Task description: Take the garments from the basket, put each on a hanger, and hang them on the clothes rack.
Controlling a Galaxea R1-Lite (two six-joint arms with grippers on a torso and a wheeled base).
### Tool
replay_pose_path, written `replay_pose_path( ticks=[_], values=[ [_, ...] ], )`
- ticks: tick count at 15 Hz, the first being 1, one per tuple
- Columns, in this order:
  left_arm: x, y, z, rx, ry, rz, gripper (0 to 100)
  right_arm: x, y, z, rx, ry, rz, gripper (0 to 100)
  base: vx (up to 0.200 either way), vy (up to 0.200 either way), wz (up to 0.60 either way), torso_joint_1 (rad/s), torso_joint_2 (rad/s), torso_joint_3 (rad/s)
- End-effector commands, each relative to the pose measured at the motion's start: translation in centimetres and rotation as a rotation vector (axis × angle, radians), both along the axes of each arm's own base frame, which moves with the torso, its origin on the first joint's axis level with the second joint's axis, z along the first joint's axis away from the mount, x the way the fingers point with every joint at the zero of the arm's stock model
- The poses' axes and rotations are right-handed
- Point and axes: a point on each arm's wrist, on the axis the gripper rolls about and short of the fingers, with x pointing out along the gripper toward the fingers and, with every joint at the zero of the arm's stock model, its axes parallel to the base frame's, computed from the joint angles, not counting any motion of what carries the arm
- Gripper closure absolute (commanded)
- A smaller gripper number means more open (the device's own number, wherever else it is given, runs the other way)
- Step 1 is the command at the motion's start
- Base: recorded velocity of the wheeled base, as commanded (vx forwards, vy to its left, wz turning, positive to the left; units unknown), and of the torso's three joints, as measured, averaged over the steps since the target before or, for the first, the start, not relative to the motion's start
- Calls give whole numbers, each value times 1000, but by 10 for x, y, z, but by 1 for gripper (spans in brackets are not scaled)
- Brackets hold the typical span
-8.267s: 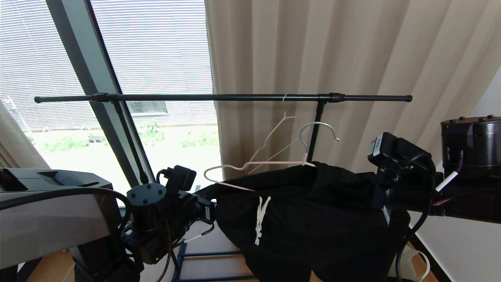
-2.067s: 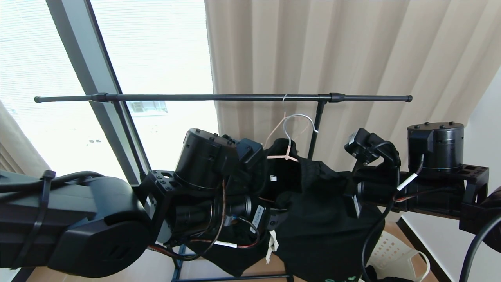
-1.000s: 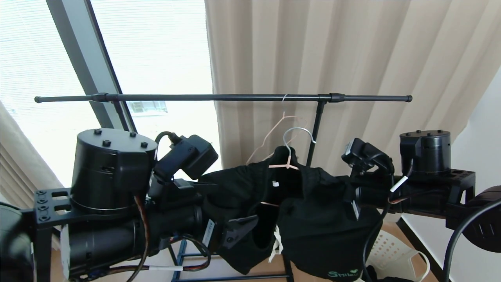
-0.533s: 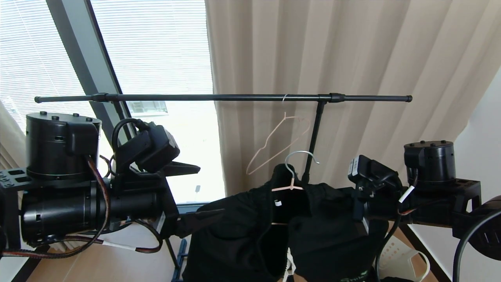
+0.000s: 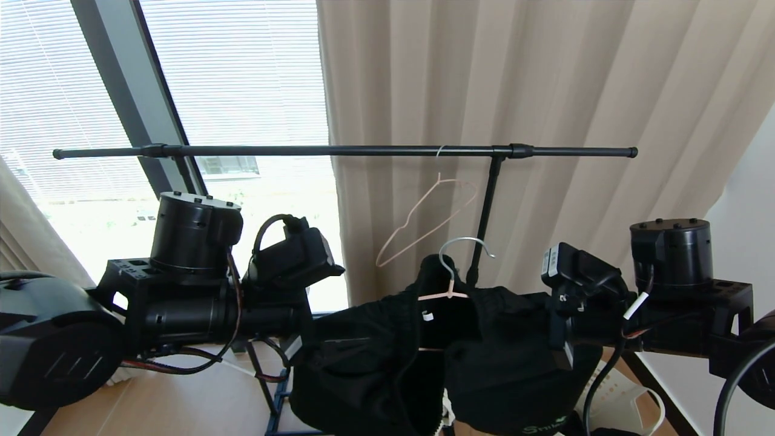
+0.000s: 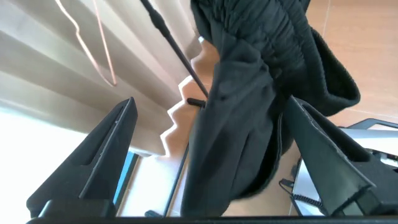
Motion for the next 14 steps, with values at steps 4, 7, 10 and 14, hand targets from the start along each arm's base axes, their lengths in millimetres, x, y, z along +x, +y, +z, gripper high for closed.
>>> replay_pose_path(
  ticks=[4,7,10,14],
  values=[
    [10,-18,-26,31,55,-39,0,-6,8,3,3,-9,35,100,0,0,0,0,0,0],
    [10,-23,-28,33,57,-55,0,-10,10,4,6,-12,47,100,0,0,0,0,0,0],
    [9,-26,-30,37,64,-64,0,-15,11,8,13,-25,60,100,0,0,0,0,0,0],
    [6,-28,-32,40,67,-76,0,-20,16,11,18,-32,84,100,0,0,0,0,0,0]
  ],
)
